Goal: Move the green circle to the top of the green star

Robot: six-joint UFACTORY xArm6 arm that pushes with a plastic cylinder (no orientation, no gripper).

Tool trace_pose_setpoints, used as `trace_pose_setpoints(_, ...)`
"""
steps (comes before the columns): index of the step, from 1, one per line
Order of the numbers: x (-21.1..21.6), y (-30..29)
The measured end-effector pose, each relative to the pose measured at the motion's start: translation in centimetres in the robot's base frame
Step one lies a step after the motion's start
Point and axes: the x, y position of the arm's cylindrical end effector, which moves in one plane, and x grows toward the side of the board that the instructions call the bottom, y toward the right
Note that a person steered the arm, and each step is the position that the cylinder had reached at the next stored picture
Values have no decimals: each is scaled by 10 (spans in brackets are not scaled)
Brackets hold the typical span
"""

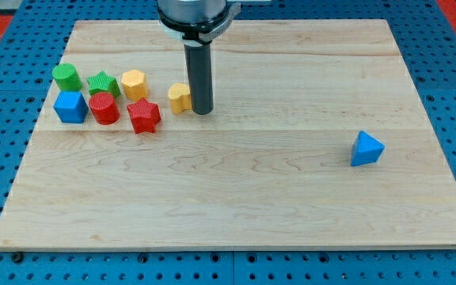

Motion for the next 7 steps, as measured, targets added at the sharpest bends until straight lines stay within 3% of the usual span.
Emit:
trace_pose_setpoints(1, -22, -8)
trace_pose_setpoints(3, -24, -92)
trace_pose_setpoints(4, -38, -90)
trace_pose_setpoints(5, -94, -72)
trace_pose_setpoints(6, -138, -92)
trace_pose_setpoints(7, -145, -153)
